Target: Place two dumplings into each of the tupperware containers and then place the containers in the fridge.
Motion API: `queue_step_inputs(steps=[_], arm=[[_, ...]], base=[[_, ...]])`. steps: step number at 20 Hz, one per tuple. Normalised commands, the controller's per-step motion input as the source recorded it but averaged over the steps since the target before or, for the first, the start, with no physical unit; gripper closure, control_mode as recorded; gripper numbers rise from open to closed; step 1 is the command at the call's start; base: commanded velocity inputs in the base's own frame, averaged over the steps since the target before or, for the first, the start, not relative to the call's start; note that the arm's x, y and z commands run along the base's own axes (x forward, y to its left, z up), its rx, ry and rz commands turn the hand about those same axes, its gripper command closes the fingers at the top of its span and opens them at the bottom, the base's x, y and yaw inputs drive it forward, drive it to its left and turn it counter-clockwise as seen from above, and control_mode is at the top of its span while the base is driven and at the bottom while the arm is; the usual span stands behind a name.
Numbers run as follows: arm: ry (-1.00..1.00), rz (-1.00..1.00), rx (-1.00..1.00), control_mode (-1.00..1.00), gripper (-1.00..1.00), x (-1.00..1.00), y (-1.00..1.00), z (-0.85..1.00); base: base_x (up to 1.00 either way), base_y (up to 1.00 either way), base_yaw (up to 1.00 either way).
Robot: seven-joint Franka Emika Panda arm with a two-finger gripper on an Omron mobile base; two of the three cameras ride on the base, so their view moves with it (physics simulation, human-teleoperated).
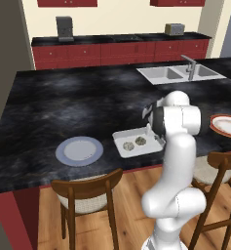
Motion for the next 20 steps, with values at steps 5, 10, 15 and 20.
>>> queue_step_inputs(steps=[5,10,15,20], arm=[[0.01,-0.15,0.00,-1.00,1.00,-0.54,0.01,0.96],[0.00,-0.33,0.00,-1.00,1.00,-0.81,0.09,0.87],[-0.09,-0.50,0.00,-1.00,1.00,-0.98,0.77,0.74],[-0.12,-0.63,-0.01,-1.00,1.00,-0.89,0.71,0.39]], base=[[0.00,0.00,0.00],[0.00,0.00,0.00],[0.00,0.00,0.00],[0.00,0.00,0.00]])
